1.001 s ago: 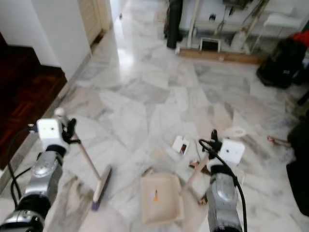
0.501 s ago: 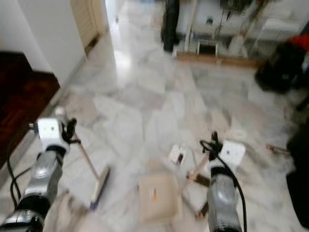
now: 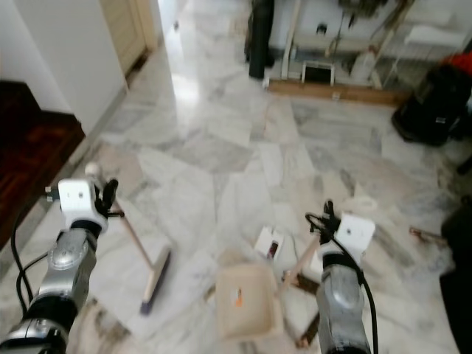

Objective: Sweep floor

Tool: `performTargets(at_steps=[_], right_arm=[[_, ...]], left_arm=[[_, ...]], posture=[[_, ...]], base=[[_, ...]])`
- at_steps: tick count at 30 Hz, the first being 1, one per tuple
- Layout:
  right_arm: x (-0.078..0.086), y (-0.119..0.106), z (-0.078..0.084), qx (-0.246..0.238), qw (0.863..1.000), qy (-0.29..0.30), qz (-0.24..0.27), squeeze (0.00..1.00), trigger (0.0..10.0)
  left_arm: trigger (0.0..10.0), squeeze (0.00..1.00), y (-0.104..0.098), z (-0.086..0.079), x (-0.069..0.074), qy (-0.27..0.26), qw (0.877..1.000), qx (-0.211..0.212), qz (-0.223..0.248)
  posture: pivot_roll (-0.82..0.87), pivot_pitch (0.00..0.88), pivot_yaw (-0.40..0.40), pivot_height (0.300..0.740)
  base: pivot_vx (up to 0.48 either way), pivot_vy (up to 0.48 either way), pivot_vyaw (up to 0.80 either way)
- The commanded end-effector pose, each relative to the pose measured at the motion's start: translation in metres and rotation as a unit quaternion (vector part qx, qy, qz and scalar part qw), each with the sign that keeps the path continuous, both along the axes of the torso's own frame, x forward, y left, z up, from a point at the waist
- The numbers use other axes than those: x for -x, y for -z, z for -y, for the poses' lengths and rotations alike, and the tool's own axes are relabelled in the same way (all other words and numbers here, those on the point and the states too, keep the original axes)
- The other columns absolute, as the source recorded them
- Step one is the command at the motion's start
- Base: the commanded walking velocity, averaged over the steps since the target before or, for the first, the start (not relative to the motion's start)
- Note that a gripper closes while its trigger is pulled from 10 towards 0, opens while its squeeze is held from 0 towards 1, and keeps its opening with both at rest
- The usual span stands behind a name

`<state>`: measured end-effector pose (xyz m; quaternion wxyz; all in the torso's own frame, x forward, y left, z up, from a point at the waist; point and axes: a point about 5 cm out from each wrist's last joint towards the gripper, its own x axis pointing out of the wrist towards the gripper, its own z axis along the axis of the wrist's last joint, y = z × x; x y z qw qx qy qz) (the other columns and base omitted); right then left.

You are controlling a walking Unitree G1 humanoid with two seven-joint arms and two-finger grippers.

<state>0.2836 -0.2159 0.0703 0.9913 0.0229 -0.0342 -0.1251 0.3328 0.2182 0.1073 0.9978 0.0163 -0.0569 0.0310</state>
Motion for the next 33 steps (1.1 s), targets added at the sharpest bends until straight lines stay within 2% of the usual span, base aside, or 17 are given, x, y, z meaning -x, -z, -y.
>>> performTargets(at_steps=[1, 3, 9, 20, 33], right_arm=[[-0.0025, -0.0057, -0.0016, -0.003, 1.000, 0.000, 0.014, 0.00, 10.0], [-0.0028, -0.0051, -0.0017, -0.005, 1.000, -0.001, 0.011, 0.00, 10.0], [-0.0025, -0.0052, -0.0007, -0.004, 1.000, 0.001, 0.010, 0.00, 10.0], [-0.0019, -0.0060, -0.0025, 0.000, 1.000, 0.001, 0.016, 0.00, 10.0], [-0.0008, -0.0017, -0.0034, 0.001, 1.000, 0.000, 0.007, 0.00, 10.0]], left_arm=[[10.0, 0.00, -0.0066, -0.0030, -0.0005, -0.003, 1.000, -0.005, 0.015], [10.0, 0.00, -0.0068, -0.0026, -0.0007, -0.002, 1.000, -0.005, 0.015], [10.0, 0.00, -0.0075, -0.0017, -0.0014, -0.002, 1.000, -0.006, 0.017], [10.0, 0.00, -0.0085, -0.0014, -0.0018, 0.001, 1.000, -0.007, 0.020], [10.0, 0.00, -0.0086, -0.0001, -0.0017, 0.004, 1.000, -0.008, 0.019]], posture=[[0.07, 0.099, -0.040, 0.740], [0.07, 0.098, -0.040, 0.740], [0.07, 0.096, -0.037, 0.740], [0.07, 0.089, -0.036, 0.740], [0.07, 0.101, -0.039, 0.740]], base=[[0.000, 0.000, 0.00], [0.000, 0.000, 0.00], [0.267, 0.000, -0.75], [0.280, 0.000, 0.00], [0.000, 0.000, 0.00]])
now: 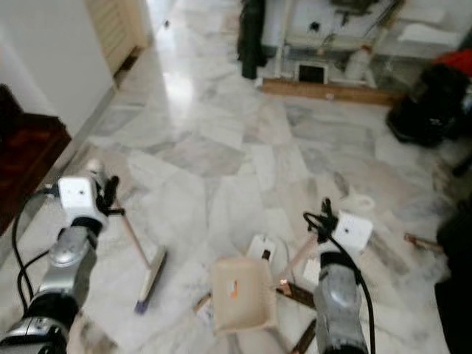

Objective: Sweep floor

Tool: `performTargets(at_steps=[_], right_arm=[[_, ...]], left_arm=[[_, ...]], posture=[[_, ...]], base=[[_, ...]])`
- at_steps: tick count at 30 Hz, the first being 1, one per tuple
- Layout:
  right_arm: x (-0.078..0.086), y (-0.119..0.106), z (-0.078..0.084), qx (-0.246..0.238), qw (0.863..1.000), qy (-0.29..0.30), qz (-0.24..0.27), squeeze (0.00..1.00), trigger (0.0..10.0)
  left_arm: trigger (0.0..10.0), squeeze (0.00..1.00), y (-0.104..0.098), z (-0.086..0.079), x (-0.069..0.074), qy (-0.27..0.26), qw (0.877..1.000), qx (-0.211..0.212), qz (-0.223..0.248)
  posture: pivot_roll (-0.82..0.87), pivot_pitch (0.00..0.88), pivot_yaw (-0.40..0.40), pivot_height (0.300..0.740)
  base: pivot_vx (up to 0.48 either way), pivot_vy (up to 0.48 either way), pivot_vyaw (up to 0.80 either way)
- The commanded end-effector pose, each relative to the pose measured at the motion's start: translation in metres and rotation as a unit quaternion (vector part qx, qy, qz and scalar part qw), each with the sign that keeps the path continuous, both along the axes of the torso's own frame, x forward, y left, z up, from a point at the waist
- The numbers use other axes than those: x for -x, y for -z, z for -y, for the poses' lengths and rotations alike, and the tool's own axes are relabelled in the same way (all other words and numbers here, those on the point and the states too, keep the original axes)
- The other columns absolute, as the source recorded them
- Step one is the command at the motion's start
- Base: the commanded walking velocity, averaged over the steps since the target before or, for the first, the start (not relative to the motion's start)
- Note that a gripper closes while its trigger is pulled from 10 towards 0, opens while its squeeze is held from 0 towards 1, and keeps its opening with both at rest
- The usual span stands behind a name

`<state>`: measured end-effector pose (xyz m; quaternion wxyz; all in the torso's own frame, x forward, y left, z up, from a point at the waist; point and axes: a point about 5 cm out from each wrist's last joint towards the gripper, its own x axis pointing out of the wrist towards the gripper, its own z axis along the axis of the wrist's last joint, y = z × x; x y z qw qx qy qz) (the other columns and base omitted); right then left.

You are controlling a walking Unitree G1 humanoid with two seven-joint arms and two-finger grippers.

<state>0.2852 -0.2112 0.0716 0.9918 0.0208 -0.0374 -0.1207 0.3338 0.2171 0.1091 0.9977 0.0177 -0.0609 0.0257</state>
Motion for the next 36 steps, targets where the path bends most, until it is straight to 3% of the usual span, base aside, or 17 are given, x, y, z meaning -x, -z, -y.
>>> performTargets(at_steps=[1, 19, 36], right_arm=[[0.001, 0.000, 0.001, -0.001, 1.000, 0.004, 0.002, 0.00, 10.0], [0.012, 0.019, 0.014, 0.022, 0.999, 0.033, -0.036, 0.00, 10.0], [0.010, 0.037, 0.002, 0.023, 0.997, 0.021, -0.071, 0.00, 10.0]], left_arm=[[10.0, 0.00, -0.006, -0.001, -0.001, -0.001, 1.000, -0.006, 0.014], [10.0, 0.00, -0.003, -0.003, 0.005, 0.004, 1.000, -0.008, 0.008], [10.0, 0.00, -0.006, 0.002, 0.003, 0.018, 1.000, -0.005, 0.008]], posture=[[0.07, 0.104, -0.040, 0.740], [0.08, 0.136, -0.039, 0.740], [0.10, 0.151, -0.042, 0.740]], base=[[0.000, 0.000, 0.00], [0.000, 0.000, 0.00], [0.000, 0.000, 0.00]])
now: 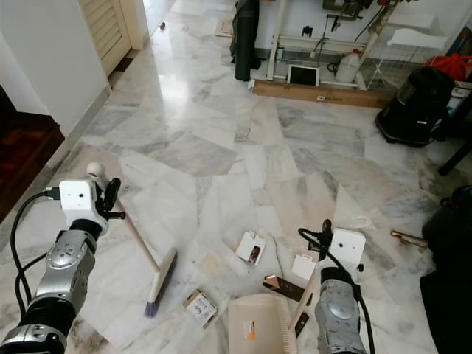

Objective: Sweep floor

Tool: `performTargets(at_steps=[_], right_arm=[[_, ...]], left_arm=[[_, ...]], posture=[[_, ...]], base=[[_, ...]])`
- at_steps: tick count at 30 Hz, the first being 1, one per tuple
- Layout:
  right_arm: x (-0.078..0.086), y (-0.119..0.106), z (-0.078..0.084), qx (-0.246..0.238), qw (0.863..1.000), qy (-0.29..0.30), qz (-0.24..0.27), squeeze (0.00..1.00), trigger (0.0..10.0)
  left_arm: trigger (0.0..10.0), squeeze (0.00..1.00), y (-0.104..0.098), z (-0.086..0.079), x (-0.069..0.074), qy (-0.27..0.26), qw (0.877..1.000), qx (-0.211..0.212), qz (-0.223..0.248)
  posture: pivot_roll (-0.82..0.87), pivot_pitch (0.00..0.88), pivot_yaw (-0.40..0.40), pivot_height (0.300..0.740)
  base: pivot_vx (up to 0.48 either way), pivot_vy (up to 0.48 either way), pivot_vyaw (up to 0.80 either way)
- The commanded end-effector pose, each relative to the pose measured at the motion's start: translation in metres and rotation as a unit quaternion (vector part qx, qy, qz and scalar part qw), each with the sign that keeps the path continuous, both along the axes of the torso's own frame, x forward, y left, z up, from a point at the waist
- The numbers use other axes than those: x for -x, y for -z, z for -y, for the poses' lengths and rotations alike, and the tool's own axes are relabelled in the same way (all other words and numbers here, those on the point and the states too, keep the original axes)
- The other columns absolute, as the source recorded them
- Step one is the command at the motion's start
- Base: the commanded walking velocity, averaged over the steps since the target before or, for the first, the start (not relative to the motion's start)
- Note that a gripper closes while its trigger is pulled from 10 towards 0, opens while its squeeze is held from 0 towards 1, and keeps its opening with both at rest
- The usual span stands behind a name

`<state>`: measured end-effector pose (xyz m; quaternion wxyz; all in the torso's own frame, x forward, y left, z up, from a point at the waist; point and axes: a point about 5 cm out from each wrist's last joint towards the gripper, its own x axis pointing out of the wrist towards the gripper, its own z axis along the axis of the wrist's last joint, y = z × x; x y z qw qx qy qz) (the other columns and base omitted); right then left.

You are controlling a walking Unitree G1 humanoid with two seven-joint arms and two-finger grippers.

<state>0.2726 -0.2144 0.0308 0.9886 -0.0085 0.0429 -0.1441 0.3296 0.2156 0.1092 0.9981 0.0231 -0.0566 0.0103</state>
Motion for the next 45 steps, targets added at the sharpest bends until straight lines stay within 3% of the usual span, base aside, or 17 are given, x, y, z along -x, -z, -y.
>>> performTargets(at_steps=[1, 10, 18, 25, 30, 34, 41, 45], right_arm=[[-0.003, -0.003, -0.001, 0.004, 1.000, -0.003, 0.011, 0.00, 10.0], [-0.004, 0.001, -0.001, 0.007, 1.000, 0.001, 0.004, 0.00, 10.0], [-0.006, 0.000, -0.001, 0.009, 1.000, 0.007, 0.006, 0.00, 10.0], [-0.006, 0.001, 0.001, 0.011, 1.000, 0.006, 0.005, 0.00, 10.0], [-0.007, 0.000, 0.002, 0.016, 1.000, 0.008, 0.005, 0.00, 10.0], [-0.010, -0.003, 0.000, 0.027, 1.000, -0.002, 0.008, 0.00, 10.0], [-0.010, -0.003, 0.000, 0.025, 1.000, -0.001, 0.010, 0.00, 10.0], [-0.011, -0.003, -0.001, 0.024, 1.000, 0.000, 0.009, 0.00, 10.0]], left_arm=[[10.0, 0.00, -0.006, 0.001, -0.001, 0.003, 1.000, 0.001, 0.013], [10.0, 0.00, 0.001, 0.001, -0.001, 0.020, 1.000, 0.006, -0.022], [10.0, 0.00, 0.013, 0.011, -0.001, 0.071, 0.994, 0.049, -0.074], [10.0, 0.00, 0.020, 0.012, -0.002, 0.087, 0.988, 0.018, -0.128], [10.0, 0.00, 0.031, 0.011, 0.003, 0.124, 0.967, 0.029, -0.220], [10.0, 0.00, 0.040, 0.012, 0.010, 0.152, 0.951, 0.038, -0.268], [10.0, 0.00, 0.035, 0.023, 0.015, 0.185, 0.940, 0.059, -0.280], [10.0, 0.00, 0.023, 0.040, 0.010, 0.201, 0.930, 0.126, -0.279]], posture=[[0.10, 0.151, -0.042, 0.740], [0.11, 0.154, -0.040, 0.740], [0.11, 0.153, -0.041, 0.740], [0.12, 0.152, -0.037, 0.740], [0.12, 0.152, -0.040, 0.740], [0.13, 0.150, -0.041, 0.740], [0.13, 0.152, -0.044, 0.740], [0.12, 0.149, -0.044, 0.740]], base=[[0.000, 0.000, 0.00], [0.000, 0.000, 0.00], [0.000, 0.000, 0.00], [0.000, 0.000, 0.00], [0.000, 0.000, 0.00], [0.000, 0.000, 0.00], [0.000, 0.000, 0.00], [0.000, 0.000, 0.00]])
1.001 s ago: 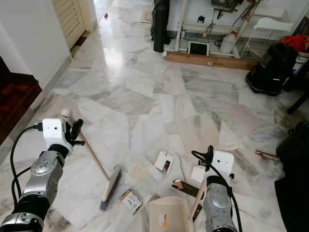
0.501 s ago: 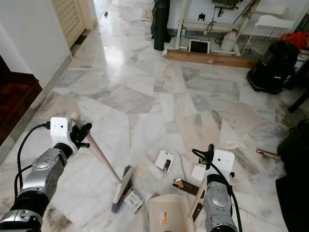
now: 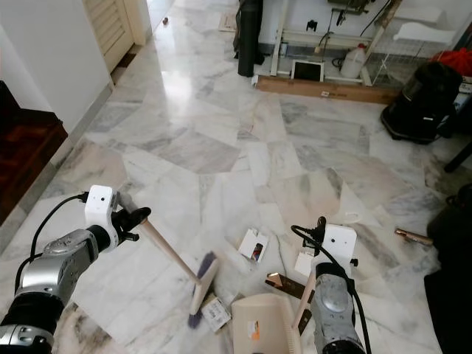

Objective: Sweep floor

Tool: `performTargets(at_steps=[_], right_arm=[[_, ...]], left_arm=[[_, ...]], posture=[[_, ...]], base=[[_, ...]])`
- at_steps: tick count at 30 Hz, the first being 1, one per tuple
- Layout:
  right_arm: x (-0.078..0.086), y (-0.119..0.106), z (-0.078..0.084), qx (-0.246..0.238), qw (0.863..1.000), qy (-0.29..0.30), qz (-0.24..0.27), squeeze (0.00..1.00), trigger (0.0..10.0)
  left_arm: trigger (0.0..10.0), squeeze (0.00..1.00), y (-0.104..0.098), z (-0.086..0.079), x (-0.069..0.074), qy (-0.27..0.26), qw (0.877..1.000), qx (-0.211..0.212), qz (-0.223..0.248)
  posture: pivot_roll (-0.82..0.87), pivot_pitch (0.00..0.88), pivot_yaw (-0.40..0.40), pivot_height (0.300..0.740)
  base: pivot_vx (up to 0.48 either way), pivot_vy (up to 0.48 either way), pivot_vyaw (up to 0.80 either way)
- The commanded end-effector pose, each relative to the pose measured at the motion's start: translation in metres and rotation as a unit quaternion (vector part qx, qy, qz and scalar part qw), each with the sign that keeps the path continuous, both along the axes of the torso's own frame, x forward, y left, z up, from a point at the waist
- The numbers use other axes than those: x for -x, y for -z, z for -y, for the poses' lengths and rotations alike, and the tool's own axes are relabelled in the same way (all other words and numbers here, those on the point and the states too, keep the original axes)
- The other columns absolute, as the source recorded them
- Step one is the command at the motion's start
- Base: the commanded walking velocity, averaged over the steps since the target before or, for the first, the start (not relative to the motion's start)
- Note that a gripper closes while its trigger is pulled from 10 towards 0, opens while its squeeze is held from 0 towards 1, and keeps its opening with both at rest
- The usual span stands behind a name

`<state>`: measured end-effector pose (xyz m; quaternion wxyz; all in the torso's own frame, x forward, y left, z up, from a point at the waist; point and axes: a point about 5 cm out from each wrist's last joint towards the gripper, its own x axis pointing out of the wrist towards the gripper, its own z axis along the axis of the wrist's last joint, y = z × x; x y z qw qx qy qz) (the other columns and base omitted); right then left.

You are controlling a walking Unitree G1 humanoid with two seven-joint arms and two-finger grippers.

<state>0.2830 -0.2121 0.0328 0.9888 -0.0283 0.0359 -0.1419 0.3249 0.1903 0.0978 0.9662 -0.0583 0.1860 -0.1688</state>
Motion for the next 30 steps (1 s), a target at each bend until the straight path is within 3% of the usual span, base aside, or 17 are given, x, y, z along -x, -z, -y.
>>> performTargets(at_steps=[1, 10, 19, 21, 22, 25, 29, 30], right_arm=[[0.000, -0.001, 0.001, 0.003, 1.000, 0.003, 0.005, 0.00, 10.0], [0.000, 0.000, 0.000, 0.002, 1.000, 0.004, 0.002, 0.00, 10.0], [0.001, 0.002, 0.000, -0.001, 1.000, 0.004, -0.001, 0.00, 10.0], [0.000, 0.002, 0.000, -0.001, 1.000, 0.003, -0.001, 0.00, 10.0], [0.000, 0.002, 0.000, -0.001, 1.000, 0.003, 0.000, 0.00, 10.0], [0.001, 0.002, 0.000, -0.004, 1.000, 0.004, 0.001, 0.00, 10.0], [0.001, 0.002, 0.000, -0.003, 1.000, 0.003, 0.000, 0.00, 10.0], [0.000, 0.002, 0.000, -0.004, 1.000, 0.002, 0.001, 0.00, 10.0]], left_arm=[[10.0, 0.00, 0.007, 0.019, 0.003, 0.013, 0.996, 0.078, -0.046], [10.0, 0.00, -0.018, 0.024, -0.004, -0.005, 0.981, 0.191, -0.031], [10.0, 0.00, -0.040, 0.008, -0.012, -0.061, 0.977, 0.199, 0.043], [10.0, 0.00, -0.046, 0.002, -0.014, -0.085, 0.978, 0.180, 0.071], [10.0, 0.00, -0.058, -0.010, -0.016, -0.126, 0.973, 0.143, 0.132], [10.0, 0.00, -0.074, -0.025, -0.016, -0.180, 0.955, 0.121, 0.204], [10.0, 0.00, -0.083, -0.028, -0.014, -0.189, 0.947, 0.109, 0.237], [10.0, 0.00, -0.084, -0.027, -0.012, -0.182, 0.948, 0.085, 0.248]], posture=[[0.12, 0.149, -0.044, 0.740], [0.13, 0.148, -0.043, 0.740], [0.13, 0.147, -0.044, 0.740], [0.13, 0.148, -0.044, 0.740], [0.13, 0.148, -0.046, 0.740], [0.13, 0.148, -0.046, 0.740], [0.13, 0.146, -0.047, 0.740], [0.13, 0.145, -0.048, 0.740]], base=[[0.000, 0.000, 0.00], [0.000, 0.000, 0.00], [0.000, 0.000, 0.00], [0.000, 0.000, 0.00], [0.000, 0.000, 0.00], [0.000, 0.000, 0.00], [0.000, 0.000, 0.00], [0.000, 0.000, 0.00]])
